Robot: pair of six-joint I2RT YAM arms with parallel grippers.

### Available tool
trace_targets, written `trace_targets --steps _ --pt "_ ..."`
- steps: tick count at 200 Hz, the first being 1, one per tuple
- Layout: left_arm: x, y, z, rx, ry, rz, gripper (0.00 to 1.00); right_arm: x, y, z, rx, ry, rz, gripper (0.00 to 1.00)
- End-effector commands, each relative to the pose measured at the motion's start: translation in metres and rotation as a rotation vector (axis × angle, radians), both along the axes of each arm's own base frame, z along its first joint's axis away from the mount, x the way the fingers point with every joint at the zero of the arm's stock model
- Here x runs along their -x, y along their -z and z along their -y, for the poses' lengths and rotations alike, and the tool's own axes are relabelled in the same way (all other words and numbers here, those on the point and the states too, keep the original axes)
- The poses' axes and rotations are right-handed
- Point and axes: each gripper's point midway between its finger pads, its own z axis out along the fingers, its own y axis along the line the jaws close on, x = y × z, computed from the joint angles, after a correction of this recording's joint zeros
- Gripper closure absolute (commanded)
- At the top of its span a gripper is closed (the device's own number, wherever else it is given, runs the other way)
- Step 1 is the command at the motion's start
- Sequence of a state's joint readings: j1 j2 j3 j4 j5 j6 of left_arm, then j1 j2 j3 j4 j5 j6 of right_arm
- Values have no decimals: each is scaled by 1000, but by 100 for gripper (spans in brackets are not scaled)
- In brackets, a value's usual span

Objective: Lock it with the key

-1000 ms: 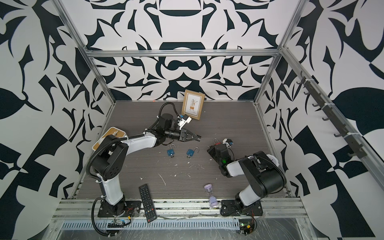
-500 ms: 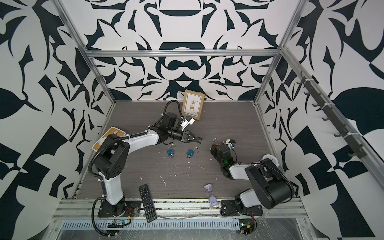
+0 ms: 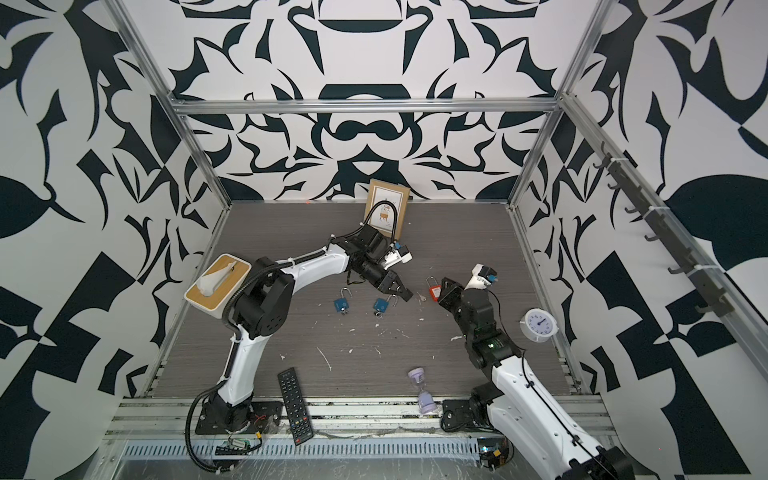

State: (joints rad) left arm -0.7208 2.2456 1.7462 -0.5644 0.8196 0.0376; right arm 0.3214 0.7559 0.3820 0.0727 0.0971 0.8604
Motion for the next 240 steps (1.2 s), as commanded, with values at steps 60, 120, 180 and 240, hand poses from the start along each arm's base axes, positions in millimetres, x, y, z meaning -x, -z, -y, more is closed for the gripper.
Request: trace_targets --steps 60,120,180,240 --pt "3 30 5 -120 114 -33 100 3 30 -21 27 -137 -108 78" --pt "13 42 20 -95 191 -70 100 7 30 -18 34 -139 -103 79" --pt "19 54 37 -101 237 -61 100 7 37 -21 19 -152 -120 79" --pt "6 62 30 -131 230 -35 100 4 37 -24 16 -162 -123 79"
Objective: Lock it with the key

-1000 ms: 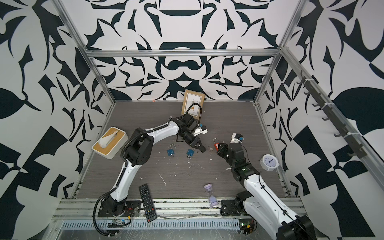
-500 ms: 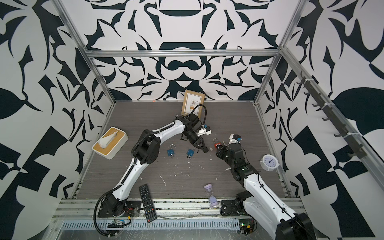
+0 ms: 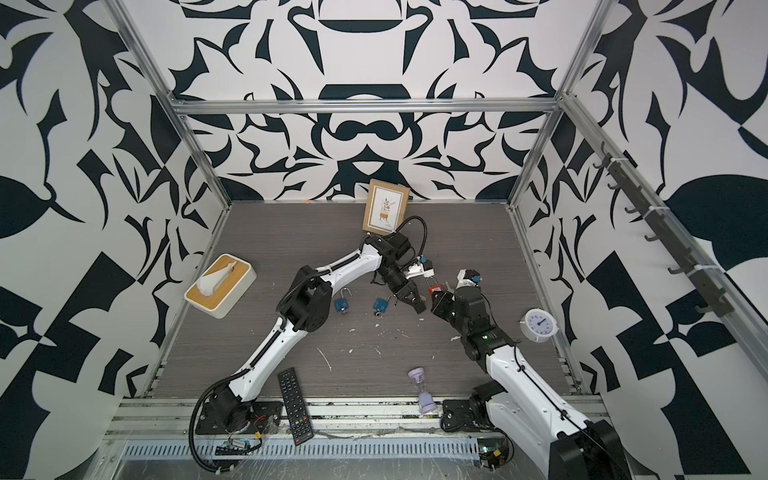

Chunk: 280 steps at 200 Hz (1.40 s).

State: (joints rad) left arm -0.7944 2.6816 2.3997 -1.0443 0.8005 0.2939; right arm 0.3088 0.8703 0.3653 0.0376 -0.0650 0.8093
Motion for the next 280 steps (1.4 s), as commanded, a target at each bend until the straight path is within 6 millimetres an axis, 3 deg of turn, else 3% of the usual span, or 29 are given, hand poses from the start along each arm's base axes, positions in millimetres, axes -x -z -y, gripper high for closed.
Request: trace_targets --steps 1,58,73,93,148,169,187,211,218,225,249,280 --pt "-1 11 -14 -44 6 -31 100 -7 -11 -2 -12 -7 44 79" --pt "-14 12 -24 -60 9 3 100 -11 -9 -5 -8 -20 35 79" --pt "-17 13 -23 -60 12 13 75 -13 -9 -7 -12 -25 32 79" --pt "-23 13 -20 -59 6 49 57 -16 -9 -9 -16 -30 29 79" --pt "-48 -13 -7 1 -58 181 50 -22 -8 -14 -21 -48 15 79" --pt "-65 -25 -6 14 -109 251 44 -22 -8 -14 -20 -48 15 79" --pt "-94 -36 -8 15 -212 351 38 -20 -8 -15 -19 -55 15 80" --pt "-132 -52 -24 -10 -397 502 25 -19 -11 -16 -14 -69 19 82" --pt "-139 -59 -29 -10 -448 555 9 -19 -13 -16 -8 -72 20 82" --pt "-144 -66 -35 -1 -495 604 0 -19 -15 -16 -6 -78 25 83" --pt "-146 -90 -59 6 -628 683 0 -17 -20 -16 15 -88 33 83" --pt "-129 -98 -87 -36 -742 648 0 -14 -22 -21 53 -109 37 83"
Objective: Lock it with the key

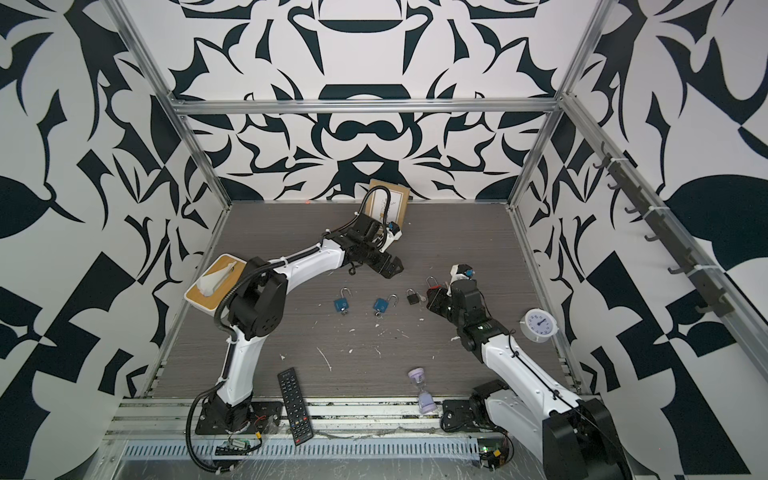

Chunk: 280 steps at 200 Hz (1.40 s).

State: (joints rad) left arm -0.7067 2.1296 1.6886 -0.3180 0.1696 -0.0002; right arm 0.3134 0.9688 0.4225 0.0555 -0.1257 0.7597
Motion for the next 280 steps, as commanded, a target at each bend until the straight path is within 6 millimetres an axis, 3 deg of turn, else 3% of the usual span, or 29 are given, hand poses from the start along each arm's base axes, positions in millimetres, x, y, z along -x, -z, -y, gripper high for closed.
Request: trace_targets --steps 1,34,57,103,122,143,190,211,233,280 --pt "-7 -31 -11 64 -140 76 0 -4 -21 -7 40 -30 54 83" --pt "29 -42 -35 -13 -197 128 0 0 -23 -24 137 -105 38 82" --pt "63 -42 -44 -9 -140 40 0 4 -20 -36 170 -172 -6 81" --pt "104 -14 -62 -31 -92 -91 0 17 -12 -47 217 -218 -63 78" --pt "111 1 -68 -53 -101 -133 0 25 -7 -48 265 -216 -92 75" --pt "116 6 -76 -36 -121 -161 2 27 2 -55 291 -214 -140 65" --pt "111 -15 -110 126 -257 -174 3 14 15 -93 257 -139 -234 48" --pt "109 -26 -125 199 -307 -171 3 9 14 -116 286 -135 -250 44" --pt "108 -34 -137 248 -337 -156 4 -1 20 -127 298 -86 -268 43" --pt "104 -32 -150 298 -372 -168 4 -11 35 -126 410 30 -319 41"
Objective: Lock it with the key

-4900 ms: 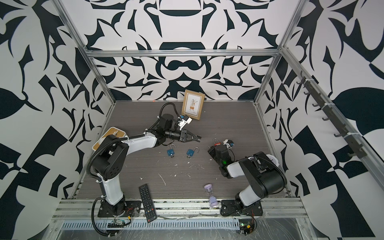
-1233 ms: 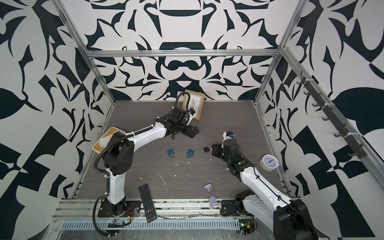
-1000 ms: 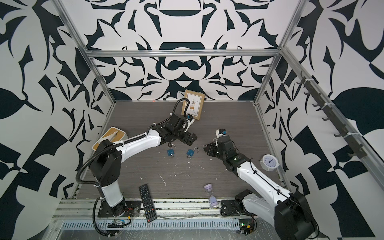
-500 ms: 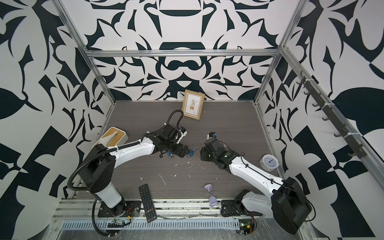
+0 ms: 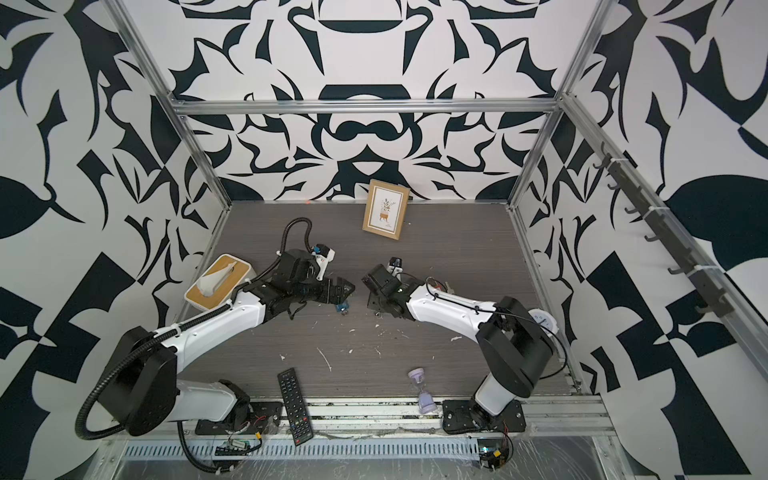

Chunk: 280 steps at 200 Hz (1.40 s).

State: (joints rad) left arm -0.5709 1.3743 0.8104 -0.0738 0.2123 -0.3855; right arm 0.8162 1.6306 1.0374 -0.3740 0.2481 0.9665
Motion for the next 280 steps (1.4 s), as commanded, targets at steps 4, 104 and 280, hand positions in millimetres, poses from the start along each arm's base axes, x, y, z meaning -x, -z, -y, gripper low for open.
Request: trace_targets --steps 4,104,280 --pt "-1 -4 0 55 -11 3 4 -7 -2 9 71 101 7 41" --pt "-4 14 -8 66 -18 -40 4 -12 35 -12 86 99 -78 40" --pt "-4 18 0 95 5 -81 5 4 46 12 259 -46 -115 51"
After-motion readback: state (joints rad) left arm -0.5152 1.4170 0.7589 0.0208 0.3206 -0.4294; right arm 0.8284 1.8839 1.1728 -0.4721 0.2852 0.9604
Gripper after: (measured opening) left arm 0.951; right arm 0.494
